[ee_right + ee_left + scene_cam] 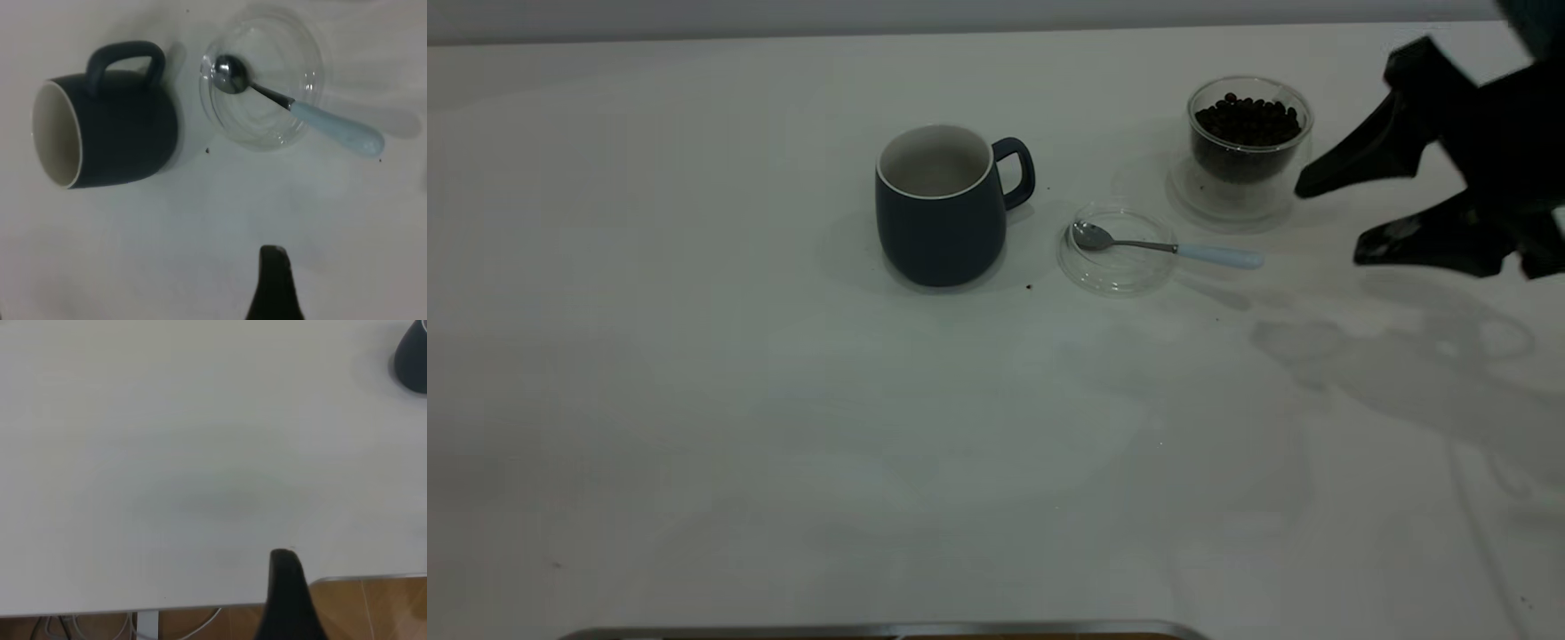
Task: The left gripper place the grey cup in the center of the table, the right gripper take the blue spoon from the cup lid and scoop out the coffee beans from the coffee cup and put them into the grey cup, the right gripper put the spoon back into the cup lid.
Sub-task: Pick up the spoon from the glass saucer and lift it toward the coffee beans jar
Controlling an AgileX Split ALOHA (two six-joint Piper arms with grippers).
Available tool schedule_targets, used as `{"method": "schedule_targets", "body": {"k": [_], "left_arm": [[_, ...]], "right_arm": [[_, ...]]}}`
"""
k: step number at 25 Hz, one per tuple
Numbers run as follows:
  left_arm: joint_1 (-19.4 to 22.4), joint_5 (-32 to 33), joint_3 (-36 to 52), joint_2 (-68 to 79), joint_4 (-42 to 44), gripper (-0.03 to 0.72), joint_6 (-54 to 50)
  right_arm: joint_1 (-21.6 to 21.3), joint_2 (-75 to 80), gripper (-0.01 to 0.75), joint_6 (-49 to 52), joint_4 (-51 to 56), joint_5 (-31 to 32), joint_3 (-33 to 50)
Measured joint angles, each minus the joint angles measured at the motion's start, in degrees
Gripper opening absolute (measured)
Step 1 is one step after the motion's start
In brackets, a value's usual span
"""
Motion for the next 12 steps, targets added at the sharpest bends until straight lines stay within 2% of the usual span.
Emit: {"method": "schedule_targets", "body": {"k": [12], "left_arm": [[0.0, 0.0, 0.0, 0.0, 0.0, 0.592, 0.14]], "right_arm": [[-0.13, 15.46, 0.623, 1.52, 0.0, 6.62, -10.89]]}}
